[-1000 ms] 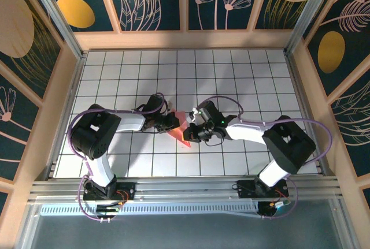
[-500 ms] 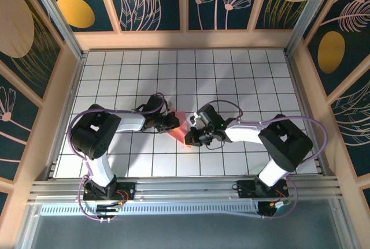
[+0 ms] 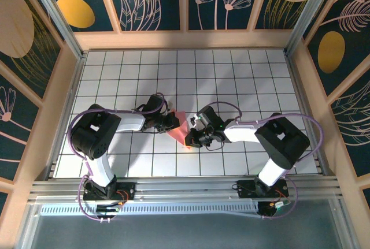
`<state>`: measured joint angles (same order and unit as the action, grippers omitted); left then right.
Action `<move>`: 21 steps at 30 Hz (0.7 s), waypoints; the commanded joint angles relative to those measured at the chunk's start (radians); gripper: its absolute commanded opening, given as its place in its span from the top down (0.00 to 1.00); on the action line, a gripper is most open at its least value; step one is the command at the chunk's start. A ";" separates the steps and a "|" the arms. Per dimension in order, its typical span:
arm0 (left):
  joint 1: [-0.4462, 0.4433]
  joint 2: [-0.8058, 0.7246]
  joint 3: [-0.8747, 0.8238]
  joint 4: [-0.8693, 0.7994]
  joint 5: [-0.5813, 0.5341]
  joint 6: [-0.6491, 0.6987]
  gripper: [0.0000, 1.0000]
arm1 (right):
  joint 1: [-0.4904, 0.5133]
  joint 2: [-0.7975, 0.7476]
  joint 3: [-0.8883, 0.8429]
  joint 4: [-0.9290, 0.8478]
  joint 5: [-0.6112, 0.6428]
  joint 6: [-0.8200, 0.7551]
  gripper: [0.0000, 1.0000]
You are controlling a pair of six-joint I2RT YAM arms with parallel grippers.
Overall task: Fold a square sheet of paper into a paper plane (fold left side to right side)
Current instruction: Fourth fold the wing at the center of the table.
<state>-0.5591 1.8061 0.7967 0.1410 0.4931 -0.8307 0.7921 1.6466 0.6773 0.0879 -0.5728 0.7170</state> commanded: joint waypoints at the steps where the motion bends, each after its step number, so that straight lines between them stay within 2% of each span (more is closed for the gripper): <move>1: -0.001 0.037 -0.030 -0.104 -0.071 0.011 1.00 | 0.008 0.017 -0.015 0.015 0.016 0.008 1.00; 21: 0.000 0.036 -0.031 -0.106 -0.071 0.011 1.00 | 0.010 0.031 -0.018 -0.010 0.034 0.002 1.00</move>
<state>-0.5591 1.8061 0.7963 0.1406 0.4931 -0.8307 0.7933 1.6615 0.6773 0.0898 -0.5648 0.7166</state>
